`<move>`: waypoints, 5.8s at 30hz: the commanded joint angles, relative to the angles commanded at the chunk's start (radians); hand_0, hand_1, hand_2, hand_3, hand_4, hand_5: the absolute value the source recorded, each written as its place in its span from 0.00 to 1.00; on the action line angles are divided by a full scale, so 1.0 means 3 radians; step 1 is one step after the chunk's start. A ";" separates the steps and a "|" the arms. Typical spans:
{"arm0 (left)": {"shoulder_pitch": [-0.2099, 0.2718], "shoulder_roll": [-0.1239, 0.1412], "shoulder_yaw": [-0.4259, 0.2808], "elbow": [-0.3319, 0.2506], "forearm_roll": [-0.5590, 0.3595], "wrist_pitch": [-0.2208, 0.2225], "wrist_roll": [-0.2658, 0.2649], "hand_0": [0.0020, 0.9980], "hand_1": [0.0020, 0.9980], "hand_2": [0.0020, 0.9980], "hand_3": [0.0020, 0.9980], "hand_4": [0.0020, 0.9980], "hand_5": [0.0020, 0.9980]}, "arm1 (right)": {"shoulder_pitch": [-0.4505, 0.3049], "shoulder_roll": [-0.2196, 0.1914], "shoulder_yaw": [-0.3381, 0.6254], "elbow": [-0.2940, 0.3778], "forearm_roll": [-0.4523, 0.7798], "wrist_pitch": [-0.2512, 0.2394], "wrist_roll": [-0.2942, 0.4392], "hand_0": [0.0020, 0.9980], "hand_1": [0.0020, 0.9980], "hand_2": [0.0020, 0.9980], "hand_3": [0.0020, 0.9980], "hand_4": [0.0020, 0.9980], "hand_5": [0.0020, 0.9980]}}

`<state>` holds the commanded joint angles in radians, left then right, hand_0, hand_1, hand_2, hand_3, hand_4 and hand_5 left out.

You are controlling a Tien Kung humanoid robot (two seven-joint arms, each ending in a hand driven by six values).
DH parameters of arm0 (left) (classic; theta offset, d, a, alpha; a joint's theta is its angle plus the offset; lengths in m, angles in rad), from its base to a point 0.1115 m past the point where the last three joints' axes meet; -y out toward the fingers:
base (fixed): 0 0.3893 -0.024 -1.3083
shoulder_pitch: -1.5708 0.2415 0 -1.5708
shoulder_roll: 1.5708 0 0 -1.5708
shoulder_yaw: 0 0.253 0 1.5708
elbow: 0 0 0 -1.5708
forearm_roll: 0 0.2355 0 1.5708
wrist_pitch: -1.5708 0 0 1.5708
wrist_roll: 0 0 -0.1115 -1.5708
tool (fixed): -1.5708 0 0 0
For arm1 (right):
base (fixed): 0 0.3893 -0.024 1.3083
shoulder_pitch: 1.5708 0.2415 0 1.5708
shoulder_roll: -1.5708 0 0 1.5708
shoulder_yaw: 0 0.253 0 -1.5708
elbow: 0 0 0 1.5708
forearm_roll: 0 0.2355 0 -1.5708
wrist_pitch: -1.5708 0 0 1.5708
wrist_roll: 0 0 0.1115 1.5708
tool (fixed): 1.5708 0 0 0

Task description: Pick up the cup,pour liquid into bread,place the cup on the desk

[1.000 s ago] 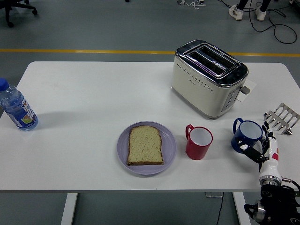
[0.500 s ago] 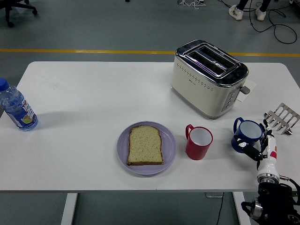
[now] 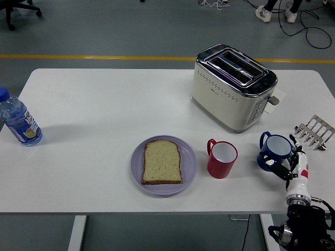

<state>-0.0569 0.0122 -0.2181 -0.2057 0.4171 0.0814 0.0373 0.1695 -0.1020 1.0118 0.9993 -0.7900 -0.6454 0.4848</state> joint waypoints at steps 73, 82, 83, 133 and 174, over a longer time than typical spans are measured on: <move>-0.0048 0.0040 -0.0108 -0.0004 0.0040 0.0009 -0.0004 0.64 0.65 0.67 0.57 0.33 0.84 | 0.0301 -0.0664 -0.0544 0.2126 -0.1930 0.0301 -0.2261 0.29 0.30 0.50 0.52 0.77 0.00; -0.0028 0.0045 -0.0055 0.0003 0.0009 0.0009 0.0000 0.64 0.65 0.67 0.57 0.33 0.84 | 0.0664 -0.0650 -0.0899 0.2021 -0.2118 0.0480 -0.2509 0.30 0.30 0.50 0.52 0.77 0.00; -0.0024 0.0046 -0.0051 0.0005 0.0006 0.0009 0.0001 0.64 0.65 0.67 0.57 0.33 0.84 | 0.0717 -0.0632 -0.0932 0.2007 -0.2143 0.0510 -0.2525 0.29 0.31 0.50 0.52 0.77 0.00; -0.0051 0.0058 -0.0085 0.0001 -0.0030 0.0010 -0.0001 0.64 0.65 0.67 0.57 0.34 0.84 | 0.1954 -0.0522 -0.2244 0.1849 -0.4521 0.1242 -0.3172 0.33 0.33 0.51 0.52 0.75 0.00; 0.0008 0.0042 -0.0012 0.0008 -0.0046 0.0004 0.0005 0.64 0.65 0.67 0.57 0.33 0.84 | 0.1703 -0.0680 -0.1610 0.2062 -0.2939 0.0266 -0.2224 0.41 0.36 0.53 0.54 0.68 0.00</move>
<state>-0.0544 0.0248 -0.2218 -0.2034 0.4032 0.0827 0.0387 0.6805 -0.3061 0.5290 1.6178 -1.6717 -0.5656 -0.1824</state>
